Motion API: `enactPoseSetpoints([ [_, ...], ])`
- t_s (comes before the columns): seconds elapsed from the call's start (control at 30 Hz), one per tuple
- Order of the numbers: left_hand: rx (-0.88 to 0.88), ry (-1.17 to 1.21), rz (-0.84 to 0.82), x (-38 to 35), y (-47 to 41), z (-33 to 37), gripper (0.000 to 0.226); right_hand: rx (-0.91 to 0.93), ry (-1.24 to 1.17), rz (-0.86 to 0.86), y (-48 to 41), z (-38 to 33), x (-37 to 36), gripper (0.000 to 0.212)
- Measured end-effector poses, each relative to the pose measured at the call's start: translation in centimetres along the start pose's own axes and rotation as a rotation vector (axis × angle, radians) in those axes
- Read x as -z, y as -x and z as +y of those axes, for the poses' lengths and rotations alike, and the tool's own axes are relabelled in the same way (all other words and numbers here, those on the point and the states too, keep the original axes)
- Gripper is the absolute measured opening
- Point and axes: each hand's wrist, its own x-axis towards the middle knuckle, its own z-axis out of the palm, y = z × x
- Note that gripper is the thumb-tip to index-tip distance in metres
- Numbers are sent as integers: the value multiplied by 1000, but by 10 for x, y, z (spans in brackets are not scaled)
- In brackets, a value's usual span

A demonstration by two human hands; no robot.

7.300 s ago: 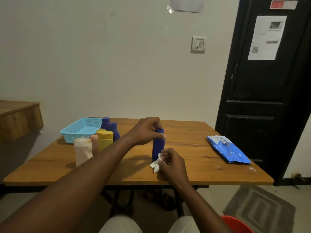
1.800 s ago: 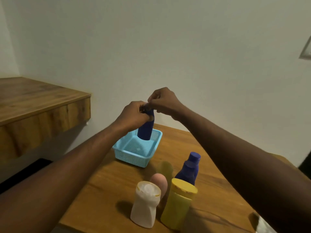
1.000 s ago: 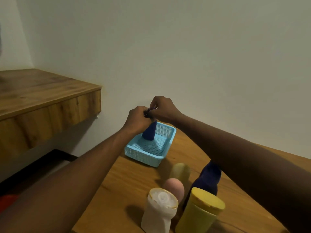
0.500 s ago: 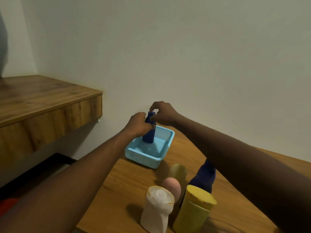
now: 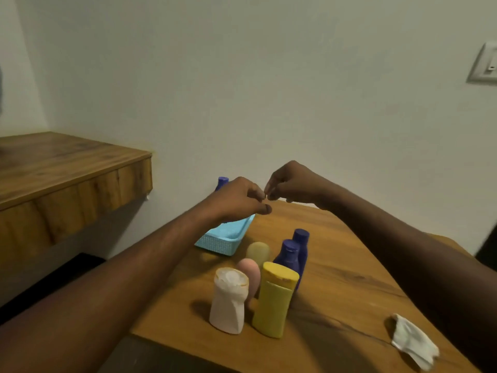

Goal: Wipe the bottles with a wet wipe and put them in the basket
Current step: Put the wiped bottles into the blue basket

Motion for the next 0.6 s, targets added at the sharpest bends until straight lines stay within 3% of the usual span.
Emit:
enactPoseSetpoints([
  [0.13, 36, -13, -117, -19, 10, 24, 41, -79, 41, -69, 42, 17, 14, 15],
  [0.33, 42, -118, -178, -44, 16, 39, 22, -133, 152, -184, 74, 31, 7, 33],
  [0.43, 54, -105, -181, -52, 16, 35, 12, -129, 155, -137, 76, 38, -3, 34],
  [0.6, 72, -27, -160, -54, 14, 35, 16, -129, 125, -60, 72, 42, -2, 24],
])
